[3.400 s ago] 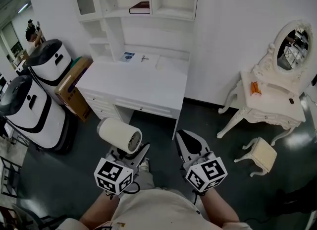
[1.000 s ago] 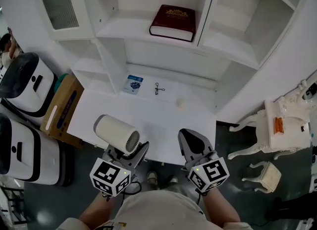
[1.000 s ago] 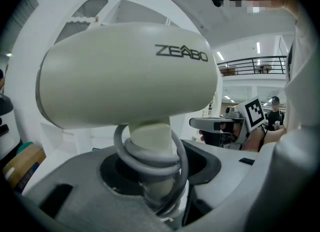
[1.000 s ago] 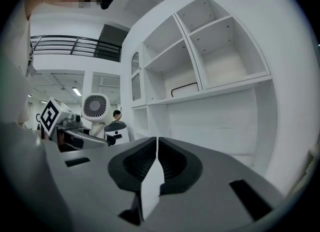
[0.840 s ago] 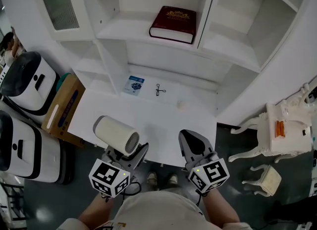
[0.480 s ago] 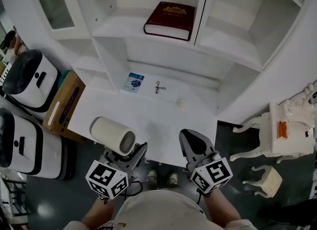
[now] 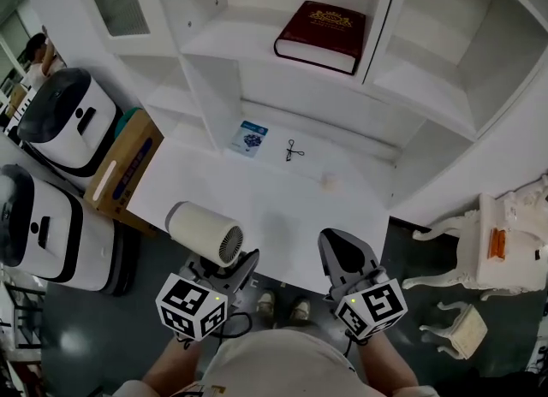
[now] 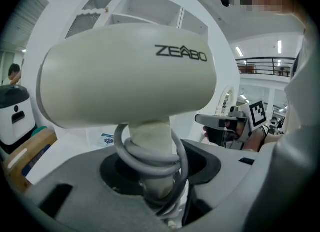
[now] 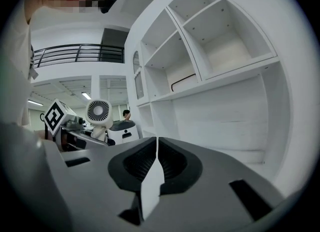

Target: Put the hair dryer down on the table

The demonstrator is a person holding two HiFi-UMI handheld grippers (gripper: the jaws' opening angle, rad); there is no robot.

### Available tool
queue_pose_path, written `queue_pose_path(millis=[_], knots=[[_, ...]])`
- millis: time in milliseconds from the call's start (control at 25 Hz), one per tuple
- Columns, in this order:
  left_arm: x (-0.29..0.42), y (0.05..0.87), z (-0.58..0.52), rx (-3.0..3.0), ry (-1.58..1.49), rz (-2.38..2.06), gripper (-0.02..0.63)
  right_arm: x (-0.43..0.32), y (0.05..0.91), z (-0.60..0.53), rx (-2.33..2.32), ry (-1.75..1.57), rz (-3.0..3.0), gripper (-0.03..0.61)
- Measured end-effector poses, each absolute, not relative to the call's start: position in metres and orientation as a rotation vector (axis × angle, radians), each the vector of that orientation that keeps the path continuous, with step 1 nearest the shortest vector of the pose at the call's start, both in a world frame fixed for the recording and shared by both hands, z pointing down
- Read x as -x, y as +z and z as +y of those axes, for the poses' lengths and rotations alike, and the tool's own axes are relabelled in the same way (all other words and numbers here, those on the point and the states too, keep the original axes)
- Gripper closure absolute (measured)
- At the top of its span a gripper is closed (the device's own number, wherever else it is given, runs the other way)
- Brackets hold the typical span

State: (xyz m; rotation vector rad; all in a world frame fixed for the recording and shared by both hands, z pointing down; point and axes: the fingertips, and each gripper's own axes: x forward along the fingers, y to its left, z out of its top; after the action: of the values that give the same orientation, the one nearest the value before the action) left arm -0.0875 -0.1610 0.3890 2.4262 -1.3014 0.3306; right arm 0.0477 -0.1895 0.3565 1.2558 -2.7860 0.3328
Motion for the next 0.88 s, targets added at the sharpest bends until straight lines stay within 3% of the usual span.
queue_pose_path(millis=[440, 880], knots=[[0.154, 0.433, -0.229, -2.305, 0.548, -1.327, 0.402, -0.017, 0.349, -0.218, -1.184, 0.3, -2.84, 0.554], [0.165, 0.492, -0.291, -2.246, 0.704, -1.256, 0.402, 0.022, 0.36, -0.298, -1.179, 0.279, -2.865, 0.554]])
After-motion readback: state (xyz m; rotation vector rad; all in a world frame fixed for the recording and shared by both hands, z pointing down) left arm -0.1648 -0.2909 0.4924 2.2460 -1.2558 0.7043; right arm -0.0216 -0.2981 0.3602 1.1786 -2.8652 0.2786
